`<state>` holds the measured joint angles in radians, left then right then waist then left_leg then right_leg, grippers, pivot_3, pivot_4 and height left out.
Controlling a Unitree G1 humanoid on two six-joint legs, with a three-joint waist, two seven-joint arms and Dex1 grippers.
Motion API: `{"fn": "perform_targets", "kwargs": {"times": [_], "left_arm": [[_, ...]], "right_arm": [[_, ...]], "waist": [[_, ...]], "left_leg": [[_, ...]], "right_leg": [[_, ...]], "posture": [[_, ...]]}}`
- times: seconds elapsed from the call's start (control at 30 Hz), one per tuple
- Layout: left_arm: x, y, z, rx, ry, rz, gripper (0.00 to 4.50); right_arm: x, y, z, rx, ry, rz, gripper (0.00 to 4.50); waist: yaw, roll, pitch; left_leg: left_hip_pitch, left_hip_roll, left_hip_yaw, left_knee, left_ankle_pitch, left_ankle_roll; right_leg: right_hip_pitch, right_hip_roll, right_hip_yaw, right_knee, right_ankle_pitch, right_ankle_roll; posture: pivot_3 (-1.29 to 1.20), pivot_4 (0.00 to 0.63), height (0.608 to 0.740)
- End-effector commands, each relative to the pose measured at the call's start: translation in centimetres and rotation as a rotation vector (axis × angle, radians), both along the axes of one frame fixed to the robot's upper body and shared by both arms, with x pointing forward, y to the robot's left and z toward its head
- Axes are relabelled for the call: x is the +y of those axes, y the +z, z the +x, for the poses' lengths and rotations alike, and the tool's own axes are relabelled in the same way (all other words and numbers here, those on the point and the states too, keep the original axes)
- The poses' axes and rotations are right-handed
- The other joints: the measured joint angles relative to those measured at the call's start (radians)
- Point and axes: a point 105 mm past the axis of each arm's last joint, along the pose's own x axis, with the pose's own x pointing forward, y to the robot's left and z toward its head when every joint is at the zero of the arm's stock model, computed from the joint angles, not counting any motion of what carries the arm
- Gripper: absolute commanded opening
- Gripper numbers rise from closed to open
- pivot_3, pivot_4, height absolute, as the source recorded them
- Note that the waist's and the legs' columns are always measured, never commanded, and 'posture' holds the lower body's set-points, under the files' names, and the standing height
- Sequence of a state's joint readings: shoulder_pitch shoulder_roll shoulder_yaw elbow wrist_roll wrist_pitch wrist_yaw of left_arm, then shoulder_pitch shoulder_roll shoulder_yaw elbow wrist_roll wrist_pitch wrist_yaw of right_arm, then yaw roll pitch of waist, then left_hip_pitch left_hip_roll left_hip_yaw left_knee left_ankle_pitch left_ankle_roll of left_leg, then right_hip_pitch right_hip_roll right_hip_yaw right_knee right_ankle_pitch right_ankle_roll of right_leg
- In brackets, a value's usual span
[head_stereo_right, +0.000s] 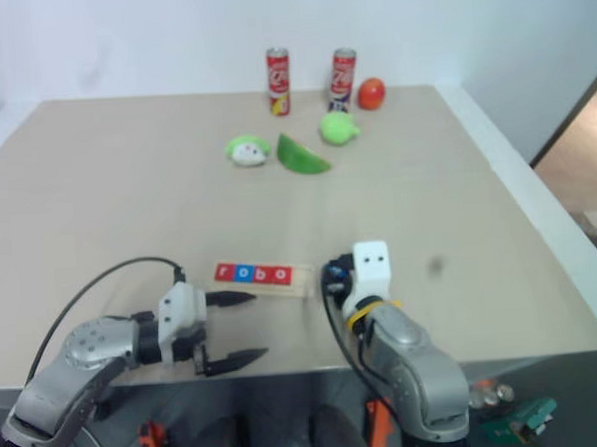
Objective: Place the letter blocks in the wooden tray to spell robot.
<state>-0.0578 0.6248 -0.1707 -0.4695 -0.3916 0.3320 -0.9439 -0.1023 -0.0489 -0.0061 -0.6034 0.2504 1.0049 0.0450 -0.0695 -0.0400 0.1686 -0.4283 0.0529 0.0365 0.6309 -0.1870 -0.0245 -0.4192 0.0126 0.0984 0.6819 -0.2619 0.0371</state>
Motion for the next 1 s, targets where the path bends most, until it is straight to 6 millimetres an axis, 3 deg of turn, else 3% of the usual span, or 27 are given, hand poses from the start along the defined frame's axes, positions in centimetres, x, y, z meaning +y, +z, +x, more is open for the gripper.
{"fn": "perform_targets", "kwargs": {"times": [0.03, 0.13, 0.3, 0.4, 0.53, 0.63, 0.77, 1.0], "left_arm": [[0.2, 0.8, 0.6, -0.060, 0.026, -0.014, 4.50], [0.3, 0.9, 1.2, -0.102, 0.066, -0.016, 4.50], [0.8, 1.1, 2.7, -0.176, 0.177, -0.029, 4.50], [0.9, 1.3, 3.1, -0.203, 0.228, -0.044, 4.50], [0.7, 1.6, 3.2, -0.215, 0.249, -0.070, 4.50], [0.5, 1.7, 3.0, -0.216, 0.244, -0.072, 4.50], [0.6, 1.6, 2.7, -0.205, 0.253, -0.073, 4.50], [1.3, 1.3, 1.9, -0.189, 0.296, -0.058, 4.50]], "right_arm": [[-0.8, 2.8, 0.3, -0.101, -0.011, -0.003, 3.35], [-2.0, 4.2, 0.7, -0.130, -0.008, -0.016, 4.40], [-4.6, 7.4, 2.3, -0.175, 0.159, -0.132, 4.46], [-4.0, 8.3, 3.2, -0.190, 0.500, -0.244, 4.46], [-3.1, 6.6, 2.4, -0.158, 1.018, -0.393, 4.46], [-3.0, 5.3, 2.6, -0.149, 1.253, -0.471, 4.46], [-2.5, 4.0, 4.1, -0.145, 1.364, -0.498, 4.46], [-2.6, 1.9, 5.8, -0.122, 1.338, -0.475, 4.46]], "waist": [[0.000, 0.000, 0.000], [0.000, 0.000, 0.000], [0.000, 0.001, 0.001], [-0.001, 0.001, 0.001], [-0.004, 0.000, 0.002], [-0.005, 0.000, 0.003], [-0.008, 0.002, 0.005], [-0.003, 0.002, 0.005]], "left_leg": [[0.000, 0.000, 0.000, 0.000, 0.000, 0.000], [0.000, -0.001, 0.000, 0.000, 0.000, 0.000], [-0.001, -0.002, 0.001, 0.002, 0.000, 0.000], [0.000, -0.002, 0.002, 0.003, 0.000, 0.001], [0.004, -0.001, 0.002, 0.002, -0.001, 0.003], [0.005, -0.001, 0.001, 0.001, -0.002, 0.005], [0.004, -0.001, 0.002, 0.001, -0.002, 0.005], [0.005, -0.004, 0.001, 0.003, -0.002, 0.005]], "right_leg": [[0.000, 0.000, 0.000, 0.000, 0.000, 0.000], [0.000, 0.000, 0.001, 0.000, 0.000, 0.001], [0.001, -0.001, 0.001, 0.000, 0.001, 0.002], [0.002, -0.001, 0.002, -0.001, 0.002, 0.003], [0.005, 0.000, 0.001, -0.002, 0.001, 0.002], [0.006, 0.001, 0.000, -0.002, 0.000, 0.001], [0.005, 0.001, 0.002, -0.002, 0.001, 0.002], [0.008, -0.003, 0.001, -0.002, 0.004, -0.002]], "posture": [[0.00, 0.150, 0.740], [0.00, 0.150, 0.740], [0.00, 0.150, 0.740], [0.00, 0.150, 0.740], [0.00, 0.150, 0.740], [0.00, 0.150, 0.740], [0.00, 0.150, 0.740], [0.00, 0.150, 0.740]]}}
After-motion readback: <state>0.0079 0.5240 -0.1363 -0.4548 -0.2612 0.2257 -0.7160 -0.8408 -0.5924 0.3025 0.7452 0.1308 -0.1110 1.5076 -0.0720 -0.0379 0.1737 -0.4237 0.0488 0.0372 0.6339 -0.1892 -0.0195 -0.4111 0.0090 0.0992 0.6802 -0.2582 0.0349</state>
